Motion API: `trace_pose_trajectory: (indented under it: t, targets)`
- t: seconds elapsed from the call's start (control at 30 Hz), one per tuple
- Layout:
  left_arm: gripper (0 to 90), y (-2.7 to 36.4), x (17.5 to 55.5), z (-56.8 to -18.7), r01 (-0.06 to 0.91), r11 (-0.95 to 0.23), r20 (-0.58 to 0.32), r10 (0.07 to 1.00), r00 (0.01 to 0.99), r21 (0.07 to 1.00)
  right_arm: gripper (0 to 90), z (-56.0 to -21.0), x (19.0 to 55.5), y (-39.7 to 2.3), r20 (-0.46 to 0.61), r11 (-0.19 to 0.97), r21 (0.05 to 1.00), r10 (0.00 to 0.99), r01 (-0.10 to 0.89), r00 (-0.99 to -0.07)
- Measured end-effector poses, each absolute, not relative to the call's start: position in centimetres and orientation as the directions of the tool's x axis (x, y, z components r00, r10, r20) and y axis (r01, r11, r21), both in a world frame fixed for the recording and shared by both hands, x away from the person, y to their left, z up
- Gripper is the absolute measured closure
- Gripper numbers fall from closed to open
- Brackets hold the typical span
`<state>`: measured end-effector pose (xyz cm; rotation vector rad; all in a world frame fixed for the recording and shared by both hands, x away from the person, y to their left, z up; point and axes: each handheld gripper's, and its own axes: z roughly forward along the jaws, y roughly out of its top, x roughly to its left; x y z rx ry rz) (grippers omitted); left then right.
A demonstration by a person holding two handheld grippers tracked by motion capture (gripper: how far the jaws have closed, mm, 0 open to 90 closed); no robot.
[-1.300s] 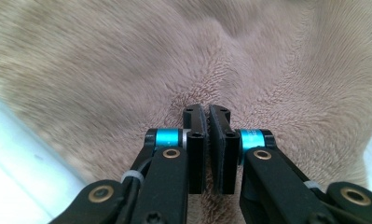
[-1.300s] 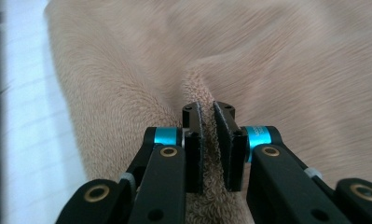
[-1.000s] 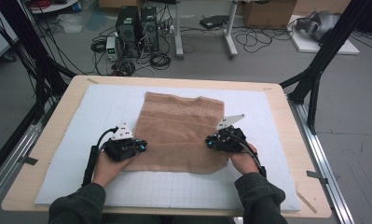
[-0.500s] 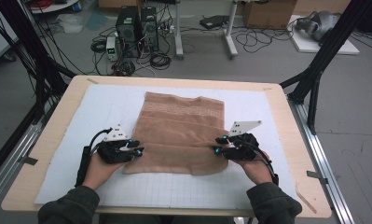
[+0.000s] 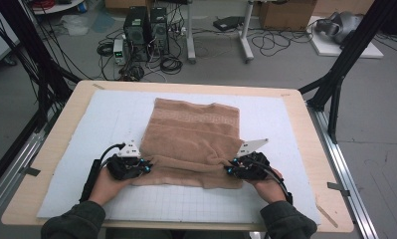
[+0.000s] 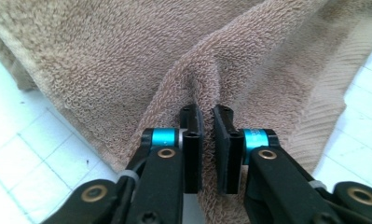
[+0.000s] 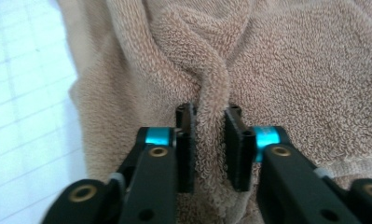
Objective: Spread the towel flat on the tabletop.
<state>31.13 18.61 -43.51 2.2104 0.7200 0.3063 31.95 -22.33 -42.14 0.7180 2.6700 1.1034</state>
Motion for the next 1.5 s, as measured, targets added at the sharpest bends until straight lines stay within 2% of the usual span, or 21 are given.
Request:
trace_pose_trajectory:
  t: [0.3,0.53,0.6,0.67,0.73,0.87,1.0,1.07,1.17,1.23,1.33,1.37,1.5]
  targets:
    - [84.6,19.7,27.1,-40.1,0.329,-0.486,-0.009,0.550,0.835,0.810,81.3,-38.7,27.8,-23.0,0.020,0.597,0.746,0.423,0.295,-0.906]
    - [84.6,20.8,23.1,-37.6,0.297,-0.459,-0.046,0.484,0.874,0.837,81.1,-35.6,25.2,-23.9,0.126,0.521,0.807,0.309,0.279,-0.943]
    - [84.0,20.7,22.5,-37.8,0.300,-0.475,-0.059,0.457,0.887,0.827,76.8,-35.5,25.0,-23.9,0.144,0.529,0.804,0.268,0.270,-0.953]
    - [78.7,20.6,22.5,-38.3,0.296,-0.489,-0.048,0.458,0.888,0.820,66.2,-36.0,25.5,-23.9,0.145,0.534,0.793,0.299,0.292,-0.943]
    - [68.0,20.6,23.1,-38.7,0.311,-0.474,-0.060,0.473,0.879,0.824,64.7,-36.8,26.3,-24.3,0.182,0.502,0.802,0.310,0.323,-0.933]
    - [59.4,20.1,25.3,-39.6,0.322,-0.475,-0.042,0.509,0.859,0.819,57.3,-38.4,27.9,-23.8,0.164,0.510,0.783,0.384,0.357,-0.909]
    - [55.0,19.1,27.4,-41.1,0.331,-0.495,-0.027,0.526,0.850,0.803,59.5,-40.4,29.0,-22.3,0.125,0.562,0.737,0.434,0.376,-0.892]
    - [54.1,18.3,28.2,-42.2,0.342,-0.548,-0.006,0.524,0.851,0.763,61.0,-41.4,29.3,-21.7,0.119,0.581,0.722,0.430,0.375,-0.895]
    - [58.2,17.6,28.8,-43.4,0.365,-0.600,-0.017,0.504,0.863,0.712,66.3,-42.7,29.6,-20.7,0.095,0.626,0.687,0.427,0.369,-0.899]
    - [67.0,17.5,28.5,-43.9,0.343,-0.600,0.000,0.496,0.868,0.723,73.1,-43.7,29.6,-20.1,0.075,0.659,0.660,0.422,0.362,-0.904]
    - [81.7,17.9,28.2,-44.3,0.361,-0.556,-0.042,0.505,0.862,0.749,85.5,-44.0,29.6,-20.2,0.079,0.637,0.688,0.410,0.347,-0.909]
    - [84.4,18.0,28.0,-44.4,0.369,-0.543,-0.050,0.512,0.857,0.754,86.1,-43.9,29.5,-20.1,0.068,0.645,0.685,0.405,0.338,-0.912]
    - [85.8,18.3,27.2,-44.3,0.376,-0.534,-0.074,0.502,0.862,0.757,86.4,-43.6,29.1,-20.0,0.078,0.650,0.685,0.383,0.329,-0.920]
